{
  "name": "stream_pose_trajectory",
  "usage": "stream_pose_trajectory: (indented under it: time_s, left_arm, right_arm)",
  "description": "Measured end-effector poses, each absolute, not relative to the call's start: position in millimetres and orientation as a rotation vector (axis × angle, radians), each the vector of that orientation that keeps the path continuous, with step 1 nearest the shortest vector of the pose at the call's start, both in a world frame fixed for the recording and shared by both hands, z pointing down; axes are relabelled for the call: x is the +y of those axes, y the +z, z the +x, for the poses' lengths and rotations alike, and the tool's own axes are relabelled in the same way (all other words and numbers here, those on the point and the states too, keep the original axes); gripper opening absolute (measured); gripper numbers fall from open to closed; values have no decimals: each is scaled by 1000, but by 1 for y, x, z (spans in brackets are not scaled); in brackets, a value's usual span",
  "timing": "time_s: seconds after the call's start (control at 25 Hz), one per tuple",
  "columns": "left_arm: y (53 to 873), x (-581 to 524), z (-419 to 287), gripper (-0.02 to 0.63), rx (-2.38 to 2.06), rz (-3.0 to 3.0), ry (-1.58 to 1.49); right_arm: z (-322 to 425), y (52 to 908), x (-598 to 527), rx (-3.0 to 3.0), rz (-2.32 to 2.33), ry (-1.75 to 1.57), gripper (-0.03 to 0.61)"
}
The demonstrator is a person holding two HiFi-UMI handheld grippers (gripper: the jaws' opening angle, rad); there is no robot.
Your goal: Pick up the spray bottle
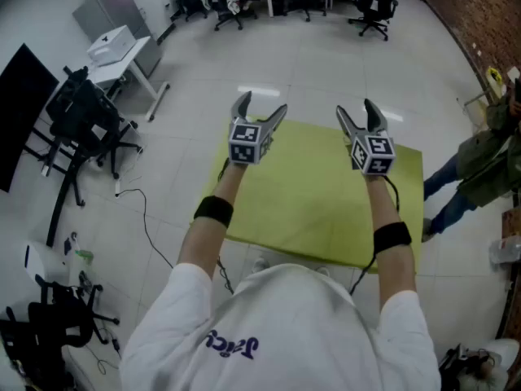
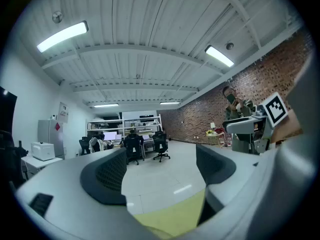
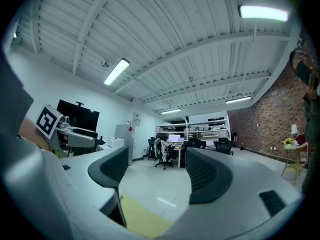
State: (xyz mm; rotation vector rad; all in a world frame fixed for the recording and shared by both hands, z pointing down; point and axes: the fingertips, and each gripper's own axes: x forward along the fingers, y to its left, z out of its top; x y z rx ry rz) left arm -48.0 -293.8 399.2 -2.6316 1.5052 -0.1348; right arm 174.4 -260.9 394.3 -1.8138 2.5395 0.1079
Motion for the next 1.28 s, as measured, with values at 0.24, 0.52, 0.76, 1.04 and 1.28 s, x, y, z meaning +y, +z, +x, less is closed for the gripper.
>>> stream_pose_trajectory:
  time_s: [0.24,0.52,0.76,1.04,1.28]
  left_arm:
    - [410,-306,-76,446,1543,-2604,-193]
    - [439,-311,-113,446,1603,-2620,-316]
    - [480,-322,-137,446,1553,-2658,-534]
    - [505,-344,-162,446,1473,-2655,-787]
    - [528,-364,-175,446,1305,-2681,-1032]
  right_arm:
    - [155,406,-274,2603,-1762,94,374]
    - [113,424,-283,2720,-1650,80,374]
    - [76,438,-293,2810,-1565,81,374]
    - [59,459,-303,2880,-1520,59,374]
    - [47,472,-314,2927,-1491,59,374]
